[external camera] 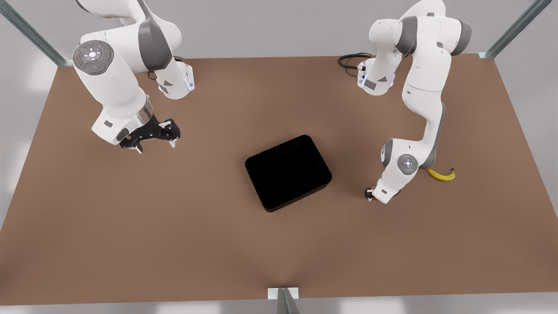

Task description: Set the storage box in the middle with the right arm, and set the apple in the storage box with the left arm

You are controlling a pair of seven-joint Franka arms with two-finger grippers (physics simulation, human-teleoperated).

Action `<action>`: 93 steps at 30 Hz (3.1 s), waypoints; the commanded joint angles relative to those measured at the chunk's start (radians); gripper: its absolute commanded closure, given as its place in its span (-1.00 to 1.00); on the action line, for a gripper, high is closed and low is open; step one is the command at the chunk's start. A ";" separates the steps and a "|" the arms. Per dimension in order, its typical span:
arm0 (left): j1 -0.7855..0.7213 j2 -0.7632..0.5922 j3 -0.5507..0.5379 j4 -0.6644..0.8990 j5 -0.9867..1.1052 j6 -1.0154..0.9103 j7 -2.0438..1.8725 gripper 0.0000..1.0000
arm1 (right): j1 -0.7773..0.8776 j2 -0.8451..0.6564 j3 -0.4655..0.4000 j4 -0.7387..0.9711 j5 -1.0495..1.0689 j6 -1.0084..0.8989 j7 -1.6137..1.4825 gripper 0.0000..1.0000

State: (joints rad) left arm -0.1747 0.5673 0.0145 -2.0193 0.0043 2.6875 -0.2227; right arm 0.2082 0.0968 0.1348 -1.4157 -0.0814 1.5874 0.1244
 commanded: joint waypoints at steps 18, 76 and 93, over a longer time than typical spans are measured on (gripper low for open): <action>-0.003 -0.020 -0.001 -0.038 0.000 0.003 -0.001 -0.68 | -0.010 0.092 -0.003 0.020 -0.001 0.017 0.003 -1.00; -0.519 -0.207 0.050 0.063 -0.273 -0.189 -0.403 -0.60 | -0.018 0.092 -0.003 0.020 0.008 0.003 0.001 -1.00; -0.457 -0.319 0.186 0.292 -0.104 -0.653 -0.334 -1.00 | -0.013 0.090 -0.003 0.020 0.008 0.005 0.004 -1.00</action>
State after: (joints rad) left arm -0.5729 0.2417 0.2000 -1.6673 -0.2135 1.9390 -0.4863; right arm 0.1946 0.1886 0.1319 -1.3959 -0.0736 1.5923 0.1274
